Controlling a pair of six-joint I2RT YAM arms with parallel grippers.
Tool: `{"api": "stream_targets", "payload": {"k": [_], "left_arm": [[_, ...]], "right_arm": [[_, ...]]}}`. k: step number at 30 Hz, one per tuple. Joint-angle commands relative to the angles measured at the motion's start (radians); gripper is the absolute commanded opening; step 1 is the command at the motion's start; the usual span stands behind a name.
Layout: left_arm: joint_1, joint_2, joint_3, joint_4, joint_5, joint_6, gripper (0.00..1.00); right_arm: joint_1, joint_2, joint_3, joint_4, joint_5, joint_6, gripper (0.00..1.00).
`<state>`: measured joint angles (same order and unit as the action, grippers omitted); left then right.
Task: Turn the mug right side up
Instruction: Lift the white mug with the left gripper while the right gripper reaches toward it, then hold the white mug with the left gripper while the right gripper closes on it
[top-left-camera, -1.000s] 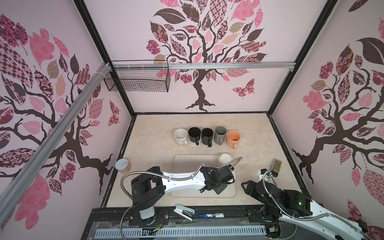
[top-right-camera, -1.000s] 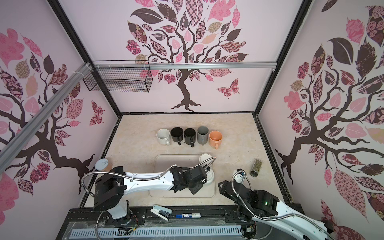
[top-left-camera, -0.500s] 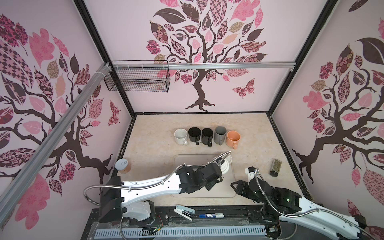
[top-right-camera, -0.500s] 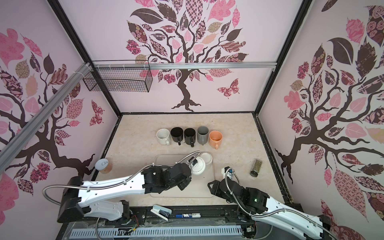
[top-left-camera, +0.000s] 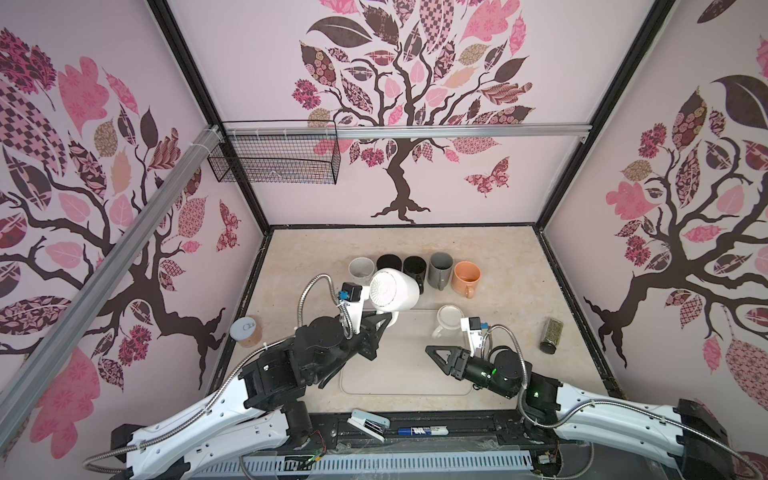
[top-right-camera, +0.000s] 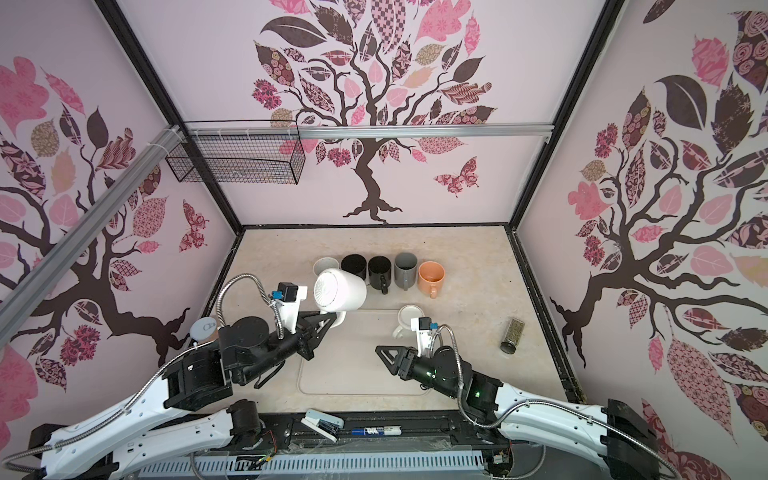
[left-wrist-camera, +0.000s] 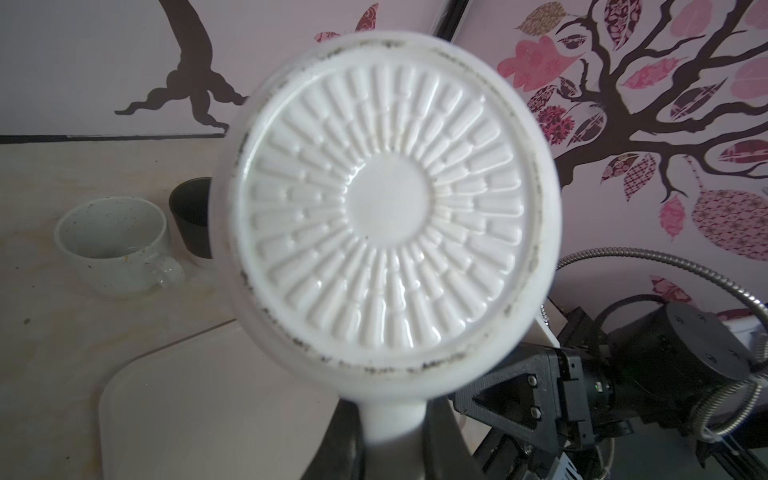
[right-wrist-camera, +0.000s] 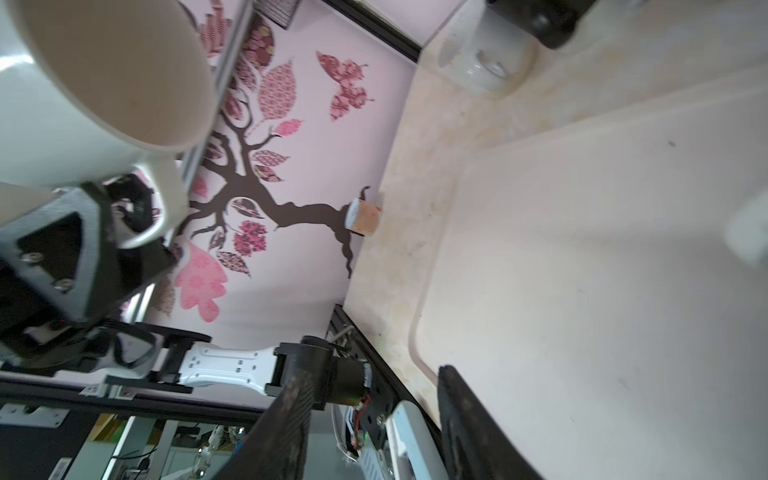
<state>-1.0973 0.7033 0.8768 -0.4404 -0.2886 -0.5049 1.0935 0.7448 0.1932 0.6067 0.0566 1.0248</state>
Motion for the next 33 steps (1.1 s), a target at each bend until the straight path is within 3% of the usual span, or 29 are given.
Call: {"api": "stream_targets", "payload": {"k": [1,7,15,23,33], "left_arm": [[0.002,-0.059,-0.035,0.181,0.026,-0.091,0.00],[0.004,-0.102,-0.056,0.228,0.045,-0.155,0.00],[0.004,-0.102,-0.056,0.239,0.040,-0.167,0.00],[0.005,-0.091,-0.051,0.246,0.055,-0.158,0.00],[0.004,-0.088,-0.055,0.270,0.067,-0.162,0.00]], "right_arm": [[-0.019,0.063,0.046,0.353,-0.021,-0.096,0.53],[-0.129,0.228,0.134,0.619,-0.246,0.005,0.51],[-0.128,0.359,0.241,0.704,-0.420,0.063,0.52],[-0.124,0.418,0.280,0.683,-0.481,0.077,0.52],[-0.123,0.475,0.299,0.709,-0.470,0.119,0.52]]}}
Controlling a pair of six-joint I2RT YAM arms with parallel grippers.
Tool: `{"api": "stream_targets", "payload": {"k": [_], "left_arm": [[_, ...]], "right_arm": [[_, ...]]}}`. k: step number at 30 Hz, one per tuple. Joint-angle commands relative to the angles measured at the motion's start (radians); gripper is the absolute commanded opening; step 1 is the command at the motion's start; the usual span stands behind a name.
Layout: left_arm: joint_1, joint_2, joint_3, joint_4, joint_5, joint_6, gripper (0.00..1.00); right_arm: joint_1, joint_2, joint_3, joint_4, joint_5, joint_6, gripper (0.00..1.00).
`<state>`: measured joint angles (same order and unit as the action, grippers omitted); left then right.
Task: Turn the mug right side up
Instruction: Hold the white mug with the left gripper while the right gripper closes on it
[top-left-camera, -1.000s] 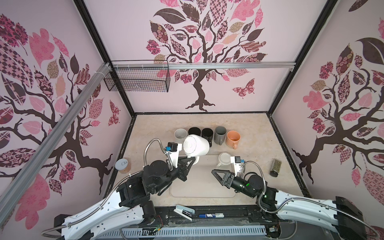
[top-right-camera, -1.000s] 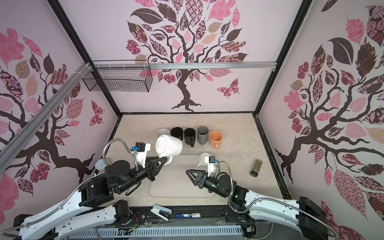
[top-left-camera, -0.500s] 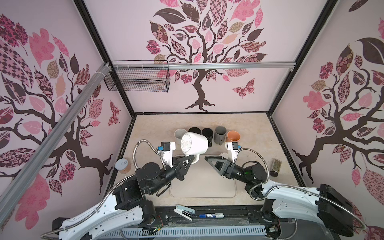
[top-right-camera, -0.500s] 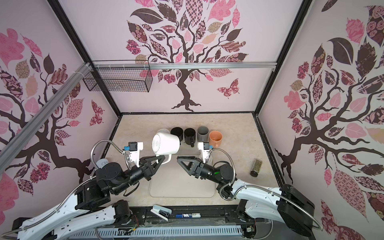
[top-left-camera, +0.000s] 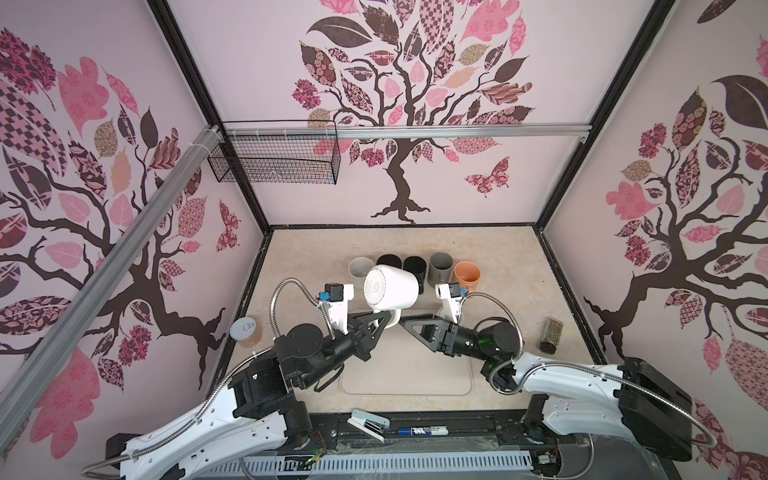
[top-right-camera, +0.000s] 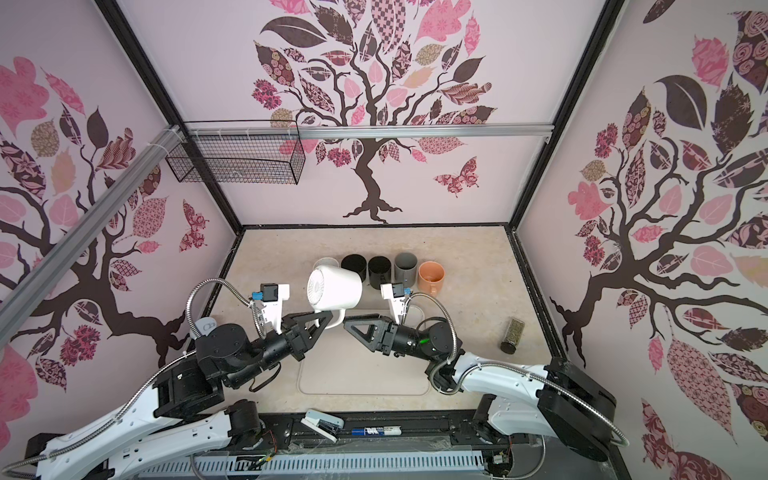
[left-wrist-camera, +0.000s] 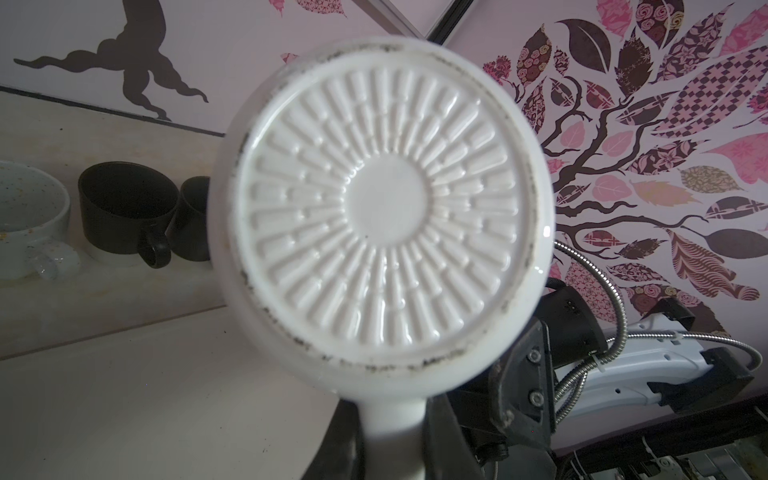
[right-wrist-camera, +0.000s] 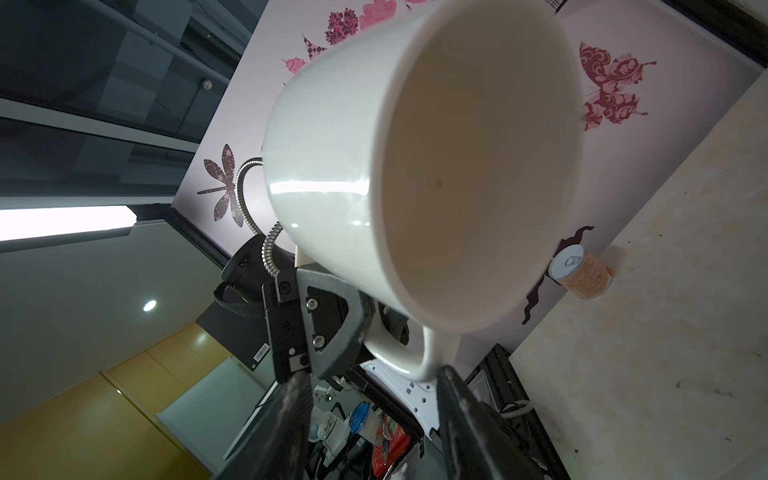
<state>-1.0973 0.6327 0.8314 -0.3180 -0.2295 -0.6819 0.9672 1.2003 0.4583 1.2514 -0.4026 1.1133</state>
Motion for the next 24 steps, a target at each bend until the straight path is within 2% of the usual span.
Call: {"api": "stream_targets", "payload": {"k": [1,9,17,24], "left_arm": [[0.005,-0.018,-0.009,0.152,0.010,0.011,0.00],[0.004,-0.023,-0.012,0.177,0.036,-0.015,0.00],[0.004,-0.038,-0.037,0.257,0.095,-0.068,0.00],[0.004,-0.014,-0.053,0.310,0.132,-0.099,0.00]], "right_arm": [[0.003,0.026,0.036,0.075,-0.007,0.039,0.52],[0.001,0.081,0.092,0.131,-0.021,0.080,0.52],[-0.030,0.140,0.126,0.291,-0.045,0.176,0.46],[-0.030,0.175,0.181,0.342,-0.072,0.224,0.43]]}}
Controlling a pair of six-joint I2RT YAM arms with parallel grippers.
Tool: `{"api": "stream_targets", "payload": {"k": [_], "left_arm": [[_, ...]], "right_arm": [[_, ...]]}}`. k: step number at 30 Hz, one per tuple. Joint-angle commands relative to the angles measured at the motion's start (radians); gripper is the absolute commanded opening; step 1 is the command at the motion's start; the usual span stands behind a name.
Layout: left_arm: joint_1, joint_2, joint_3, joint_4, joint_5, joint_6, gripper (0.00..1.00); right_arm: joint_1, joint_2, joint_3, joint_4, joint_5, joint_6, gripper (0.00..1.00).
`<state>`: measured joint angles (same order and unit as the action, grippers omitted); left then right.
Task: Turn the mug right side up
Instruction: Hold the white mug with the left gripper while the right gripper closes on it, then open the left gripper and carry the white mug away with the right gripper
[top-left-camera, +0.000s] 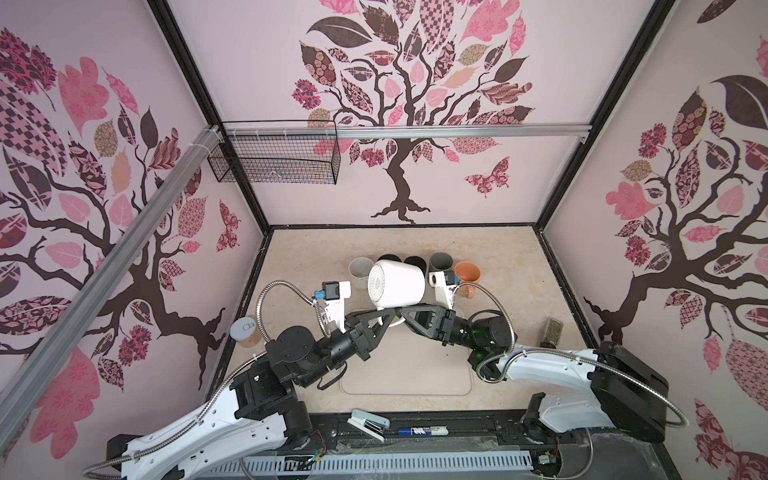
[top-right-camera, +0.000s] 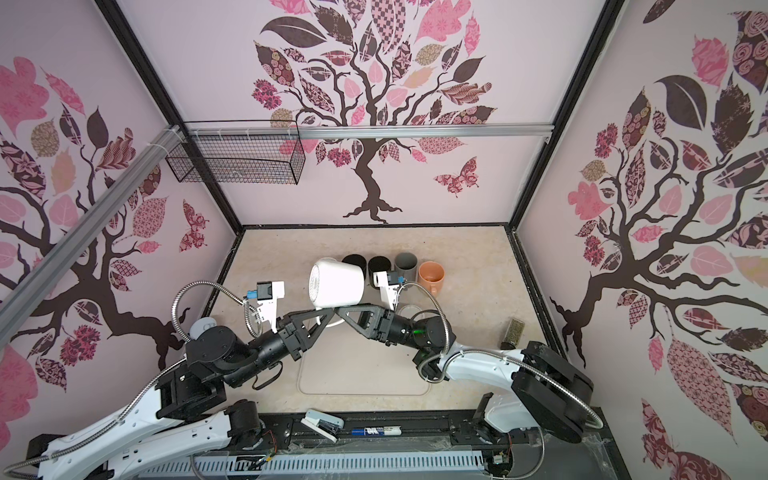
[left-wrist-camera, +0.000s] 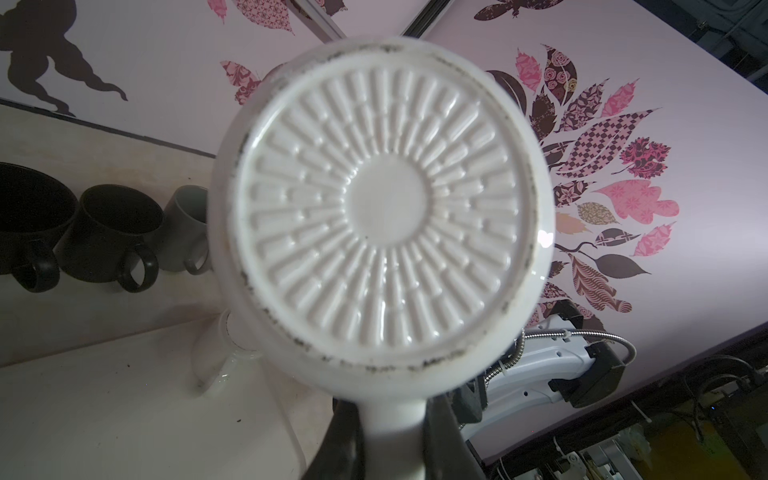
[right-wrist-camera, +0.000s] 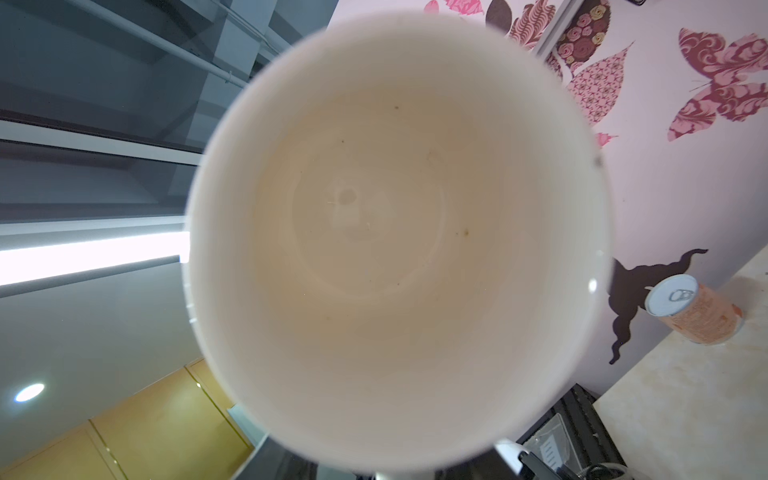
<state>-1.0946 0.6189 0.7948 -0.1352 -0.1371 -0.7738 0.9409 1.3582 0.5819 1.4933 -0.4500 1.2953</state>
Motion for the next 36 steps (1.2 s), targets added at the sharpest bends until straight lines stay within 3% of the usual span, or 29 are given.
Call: {"api": "stream_targets", "payload": {"k": [1,6,15,22,25,26,33,36], "left_arm": [[0.002,0.005,-0.016,0.128,0.043,-0.007,0.00],[0.001,0.004,-0.019,0.133,0.045,-0.009,0.00],[0.002,0.003,-0.035,0.127,0.062,-0.024,0.00],[0.001,0.020,0.000,0.007,0.055,0.044,0.02],[0.002,0.039,0.042,-0.100,0.006,0.080,0.83],[0.001,0.043,0.058,-0.143,-0.028,0.089,0.96],[0.001,-0.061,0.059,-0.315,-0.244,0.150,0.97],[0.001,-0.131,0.047,-0.371,-0.310,0.164,0.97]], "right_arm": [[-0.002,0.018,0.061,0.097,-0.023,0.043,0.43],[-0.003,-0.001,0.059,0.061,-0.013,0.024,0.39],[-0.004,-0.021,0.068,0.043,0.011,0.017,0.02],[-0.005,-0.099,0.081,-0.129,0.016,-0.072,0.00],[-0.005,-0.168,0.084,-0.247,0.047,-0.151,0.00],[-0.004,-0.196,0.085,-0.299,0.062,-0.185,0.00],[-0.030,-0.328,0.121,-0.609,0.126,-0.348,0.00],[-0.044,-0.378,0.160,-0.841,0.201,-0.455,0.00]]}}
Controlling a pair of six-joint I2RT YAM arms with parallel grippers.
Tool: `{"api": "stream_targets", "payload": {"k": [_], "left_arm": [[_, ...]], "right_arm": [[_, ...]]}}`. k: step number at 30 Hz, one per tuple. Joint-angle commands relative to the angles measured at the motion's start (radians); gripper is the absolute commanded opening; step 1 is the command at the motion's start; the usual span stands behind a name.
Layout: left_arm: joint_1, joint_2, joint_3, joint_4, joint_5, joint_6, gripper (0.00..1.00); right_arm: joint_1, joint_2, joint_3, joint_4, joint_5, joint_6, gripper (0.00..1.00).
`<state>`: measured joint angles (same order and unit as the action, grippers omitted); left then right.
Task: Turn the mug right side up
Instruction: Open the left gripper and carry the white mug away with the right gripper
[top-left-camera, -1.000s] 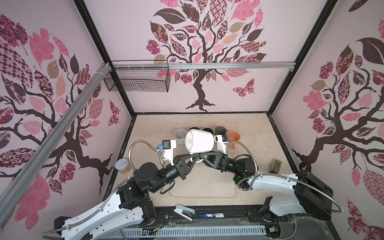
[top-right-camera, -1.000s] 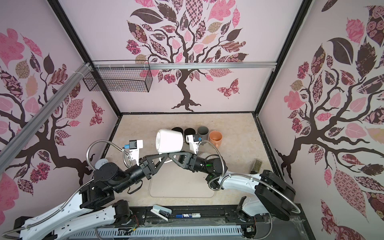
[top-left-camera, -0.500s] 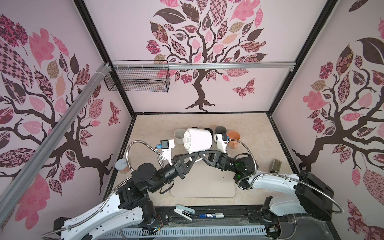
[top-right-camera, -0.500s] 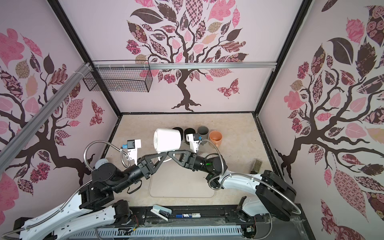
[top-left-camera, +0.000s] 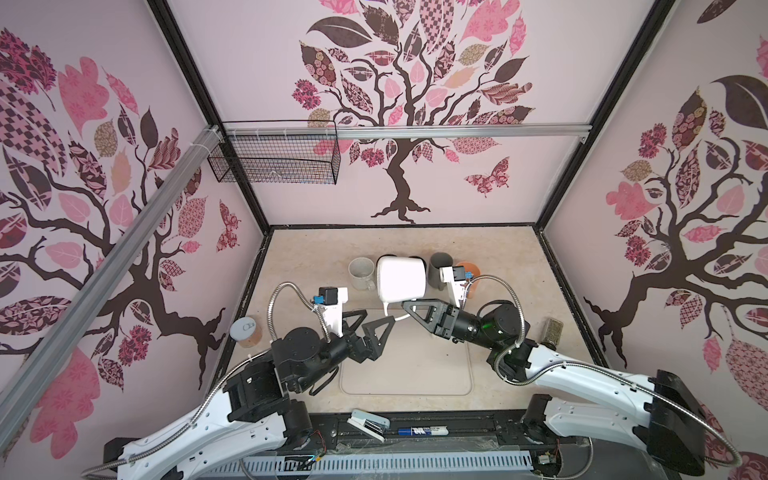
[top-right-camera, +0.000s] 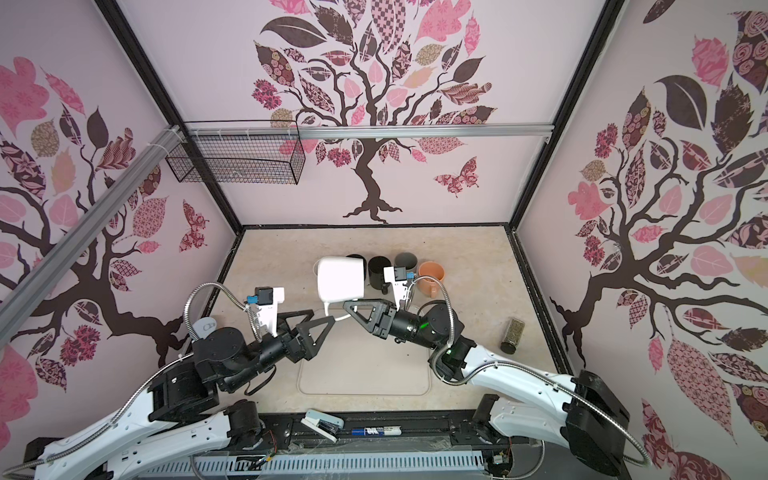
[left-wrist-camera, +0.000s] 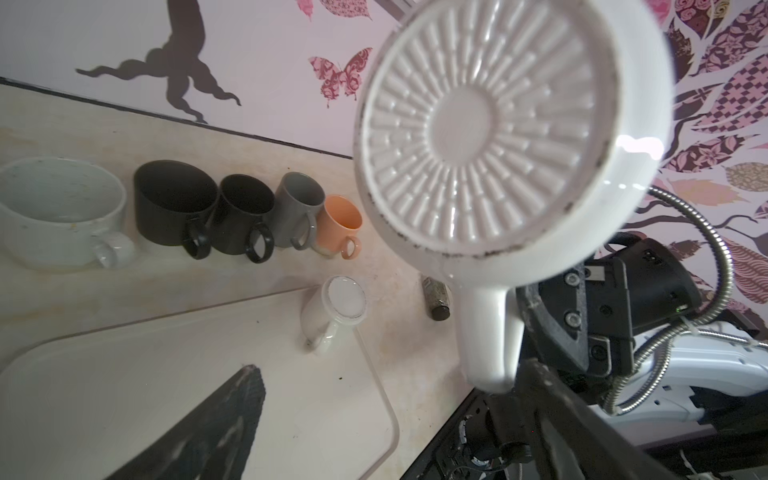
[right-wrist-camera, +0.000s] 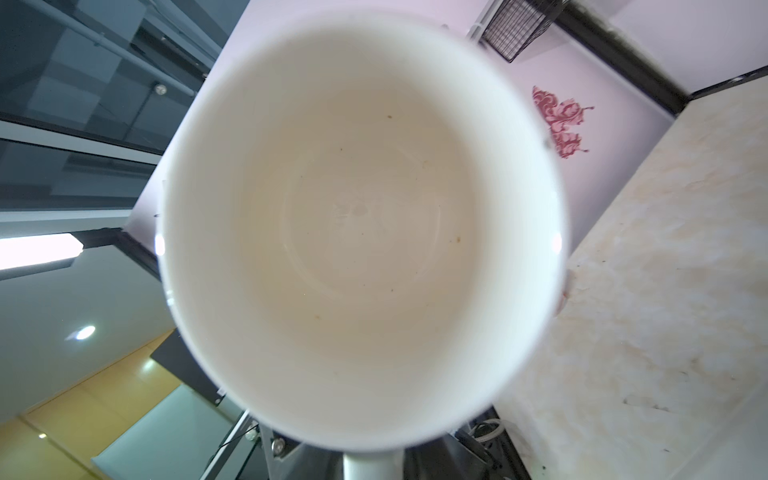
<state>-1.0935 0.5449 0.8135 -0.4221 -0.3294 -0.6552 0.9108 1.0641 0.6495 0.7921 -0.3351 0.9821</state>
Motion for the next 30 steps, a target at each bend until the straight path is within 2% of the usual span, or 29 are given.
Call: {"api": "stream_targets", "payload": {"k": [1,5,7,11,14,19,21,23,25,30], "left_arm": [[0.001,-0.073,0.027,-0.102,-0.136,0.048,0.97],[0.001,-0.088,0.050,-0.222,-0.224,0.049,0.97],[0.000,-0.065,0.068,-0.268,-0.231,0.071,0.97],[0.000,-0.001,0.072,-0.300,-0.226,0.077,0.97],[0.000,0.053,0.060,-0.275,-0.181,0.066,0.97],[0.000,0.152,0.062,-0.270,-0.111,0.099,0.97],[0.001,0.162,0.047,-0.254,-0.087,0.118,0.97],[0.001,0.154,0.024,-0.224,-0.076,0.132,0.97],[0.001,0.143,0.015,-0.217,-0.085,0.132,0.97],[0.001,0.135,-0.002,-0.215,-0.073,0.143,0.97]], "right_arm": [[-0.018,-0.097,0.110,-0.218,0.113,-0.181,0.00],[-0.023,-0.109,0.243,-0.609,0.307,-0.353,0.00],[-0.026,-0.097,0.301,-0.759,0.411,-0.405,0.00],[-0.046,-0.071,0.389,-0.949,0.558,-0.482,0.00],[-0.095,-0.054,0.432,-1.034,0.610,-0.524,0.00],[-0.240,-0.018,0.479,-1.130,0.617,-0.596,0.00],[-0.337,0.001,0.478,-1.152,0.560,-0.602,0.00],[-0.462,0.020,0.471,-1.163,0.441,-0.587,0.00],[-0.557,0.029,0.459,-1.156,0.396,-0.568,0.00],[-0.612,0.112,0.501,-1.189,0.514,-0.630,0.00]]}}
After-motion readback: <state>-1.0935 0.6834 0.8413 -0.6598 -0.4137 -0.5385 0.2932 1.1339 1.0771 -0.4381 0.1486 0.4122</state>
